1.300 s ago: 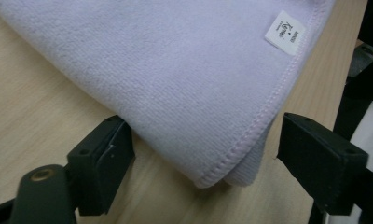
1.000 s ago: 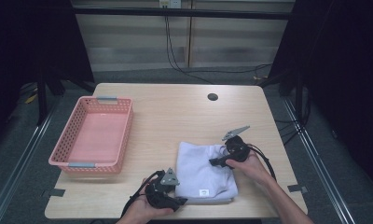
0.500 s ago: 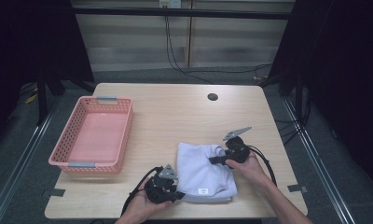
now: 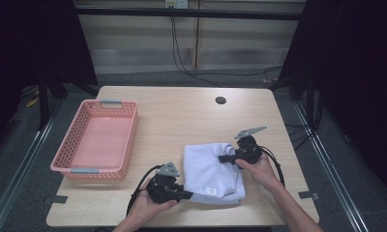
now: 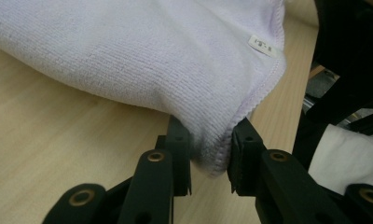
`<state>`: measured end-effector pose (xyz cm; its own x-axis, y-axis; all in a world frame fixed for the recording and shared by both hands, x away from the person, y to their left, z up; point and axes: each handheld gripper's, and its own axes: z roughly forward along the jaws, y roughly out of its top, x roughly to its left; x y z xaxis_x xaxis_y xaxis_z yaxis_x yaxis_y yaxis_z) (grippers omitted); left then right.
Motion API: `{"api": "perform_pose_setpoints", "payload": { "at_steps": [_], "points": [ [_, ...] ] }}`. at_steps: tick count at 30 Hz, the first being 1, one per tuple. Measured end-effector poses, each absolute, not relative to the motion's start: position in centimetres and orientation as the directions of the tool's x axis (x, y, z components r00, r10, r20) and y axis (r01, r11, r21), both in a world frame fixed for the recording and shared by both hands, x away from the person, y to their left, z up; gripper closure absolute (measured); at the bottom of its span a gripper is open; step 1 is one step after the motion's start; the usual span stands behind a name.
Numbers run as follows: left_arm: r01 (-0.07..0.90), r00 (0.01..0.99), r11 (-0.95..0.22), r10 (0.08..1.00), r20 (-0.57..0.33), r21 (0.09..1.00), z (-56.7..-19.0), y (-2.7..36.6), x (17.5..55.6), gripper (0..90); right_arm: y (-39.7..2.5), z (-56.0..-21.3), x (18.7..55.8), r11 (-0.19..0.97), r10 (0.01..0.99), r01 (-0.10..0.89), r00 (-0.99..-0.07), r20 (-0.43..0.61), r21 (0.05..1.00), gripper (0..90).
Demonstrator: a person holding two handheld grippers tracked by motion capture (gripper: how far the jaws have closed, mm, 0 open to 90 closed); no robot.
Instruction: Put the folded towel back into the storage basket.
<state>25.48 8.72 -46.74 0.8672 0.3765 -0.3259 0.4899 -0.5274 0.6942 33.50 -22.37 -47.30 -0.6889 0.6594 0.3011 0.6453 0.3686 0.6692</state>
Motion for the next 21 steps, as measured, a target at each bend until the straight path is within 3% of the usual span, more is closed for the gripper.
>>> {"api": "perform_pose_setpoints", "payload": {
  "at_steps": [21],
  "points": [
    [0.479, 0.868, -0.458, 0.372, -0.328, 0.749, -43.2, 9.4, 27.7, 74.4, -22.9, -44.5, 35.1, 0.305, 0.661, 0.639, -0.676, 0.327, 0.706, 69.3]
  ]
}}
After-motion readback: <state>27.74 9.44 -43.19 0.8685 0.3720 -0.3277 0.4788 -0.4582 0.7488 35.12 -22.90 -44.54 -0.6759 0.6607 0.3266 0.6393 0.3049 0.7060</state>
